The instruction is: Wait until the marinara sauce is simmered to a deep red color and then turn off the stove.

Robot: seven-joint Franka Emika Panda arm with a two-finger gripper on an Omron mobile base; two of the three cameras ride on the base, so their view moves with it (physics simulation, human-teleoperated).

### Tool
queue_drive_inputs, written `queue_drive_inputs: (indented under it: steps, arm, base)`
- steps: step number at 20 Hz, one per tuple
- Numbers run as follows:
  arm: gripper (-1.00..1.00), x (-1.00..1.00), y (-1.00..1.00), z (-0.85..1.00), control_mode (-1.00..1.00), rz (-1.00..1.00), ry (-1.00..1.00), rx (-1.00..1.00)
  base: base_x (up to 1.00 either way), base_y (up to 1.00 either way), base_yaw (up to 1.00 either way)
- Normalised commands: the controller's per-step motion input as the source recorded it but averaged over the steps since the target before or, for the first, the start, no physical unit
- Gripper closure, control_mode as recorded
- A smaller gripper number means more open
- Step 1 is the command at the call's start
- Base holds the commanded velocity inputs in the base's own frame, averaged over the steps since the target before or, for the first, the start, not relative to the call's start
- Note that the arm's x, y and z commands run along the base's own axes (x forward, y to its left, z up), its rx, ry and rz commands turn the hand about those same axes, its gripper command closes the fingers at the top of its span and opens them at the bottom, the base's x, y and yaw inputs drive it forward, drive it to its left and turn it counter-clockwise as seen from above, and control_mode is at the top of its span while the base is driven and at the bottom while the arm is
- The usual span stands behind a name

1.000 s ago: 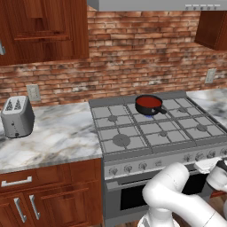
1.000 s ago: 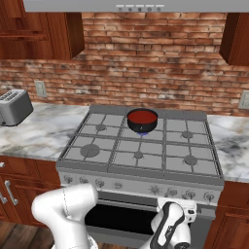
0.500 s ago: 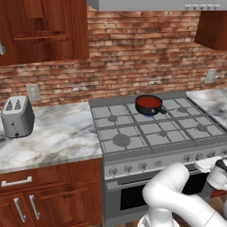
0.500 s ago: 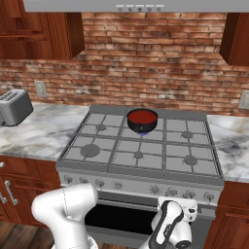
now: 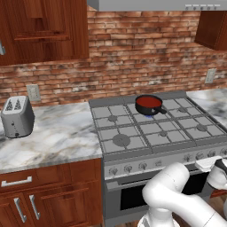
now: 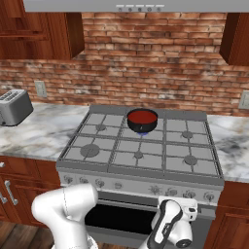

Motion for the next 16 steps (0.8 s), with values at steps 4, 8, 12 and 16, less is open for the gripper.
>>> queue_drive_inputs:
  steps: [4, 8, 12, 16]
  arm:
    - [-1.00, 0.00, 0.04, 0.00, -1.00, 0.00, 0.00, 0.00]
    - [-1.00, 0.00, 0.03, 0.00, -1.00, 0.00, 0.00, 0.00]
    - [1.00, 0.00, 0.00, 0.00, -1.00, 0.00, 0.00, 0.00]
    - [1.00, 0.00, 0.00, 0.00, -1.00, 0.00, 0.00, 0.00]
  base:
    - [0.00, 0.00, 0.00]
    - [0.00, 0.00, 0.00]
    - [0.00, 0.00, 0.00]
    - [0.00, 0.00, 0.00]
